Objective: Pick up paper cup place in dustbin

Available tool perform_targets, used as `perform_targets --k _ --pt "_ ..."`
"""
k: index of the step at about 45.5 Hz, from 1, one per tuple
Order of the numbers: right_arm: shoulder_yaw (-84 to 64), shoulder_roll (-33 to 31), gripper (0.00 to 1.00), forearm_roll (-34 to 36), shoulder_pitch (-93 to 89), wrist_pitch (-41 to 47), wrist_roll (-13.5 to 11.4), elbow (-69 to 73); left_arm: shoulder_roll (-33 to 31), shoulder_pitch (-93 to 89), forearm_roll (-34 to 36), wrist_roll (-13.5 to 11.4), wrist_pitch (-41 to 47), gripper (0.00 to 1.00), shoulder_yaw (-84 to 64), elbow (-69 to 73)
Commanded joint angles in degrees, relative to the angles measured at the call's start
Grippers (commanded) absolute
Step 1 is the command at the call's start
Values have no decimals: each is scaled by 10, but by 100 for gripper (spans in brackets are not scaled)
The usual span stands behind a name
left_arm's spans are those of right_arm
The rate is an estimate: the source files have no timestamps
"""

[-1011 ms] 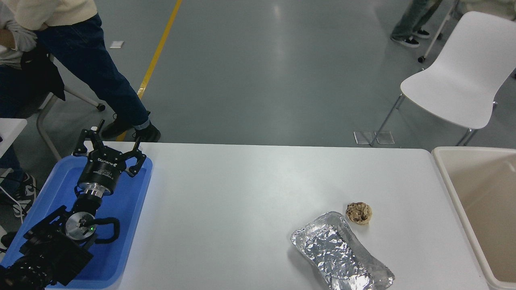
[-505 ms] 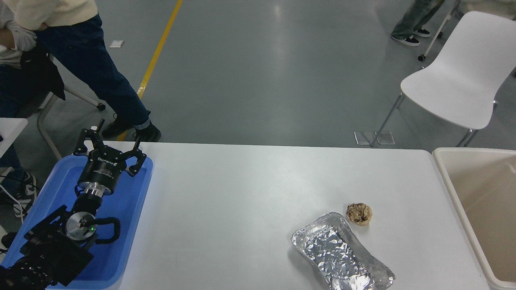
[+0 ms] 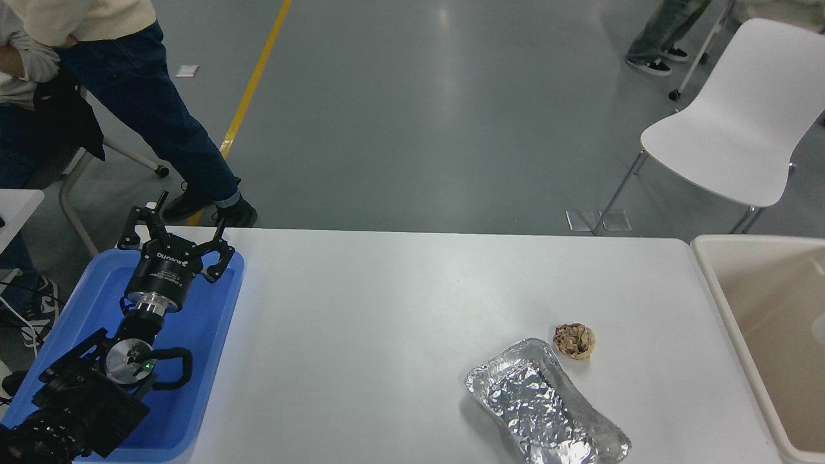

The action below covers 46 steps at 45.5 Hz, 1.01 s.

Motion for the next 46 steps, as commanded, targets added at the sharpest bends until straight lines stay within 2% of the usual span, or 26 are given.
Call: perform_targets --k 1,24,26,32,33,36,37,46 --pt "63 36 0 3 -77 -73 -11 -60 0 0 0 0 0 100 0 0" --pt "70 65 2 4 -86 -115 -11 -82 0 0 0 0 0 100 0 0" --pt "70 65 8 4 -86 -116 -11 -80 0 0 0 0 0 100 0 0" --pt "70 65 44 4 -86 -128 -11 -81 0 0 0 1 0 100 0 0" --pt "70 65 55 4 -86 -135 -11 -81 0 0 0 0 0 100 0 0" --pt "72 65 98 5 -84 -160 -10 -81 0 0 0 0 0 100 0 0" --pt "74 65 100 5 -84 -170 -11 -80 0 -1 0 0 0 100 0 0" --pt "92 66 100 6 -87 -199 -10 -72 0 0 0 0 0 100 0 0"
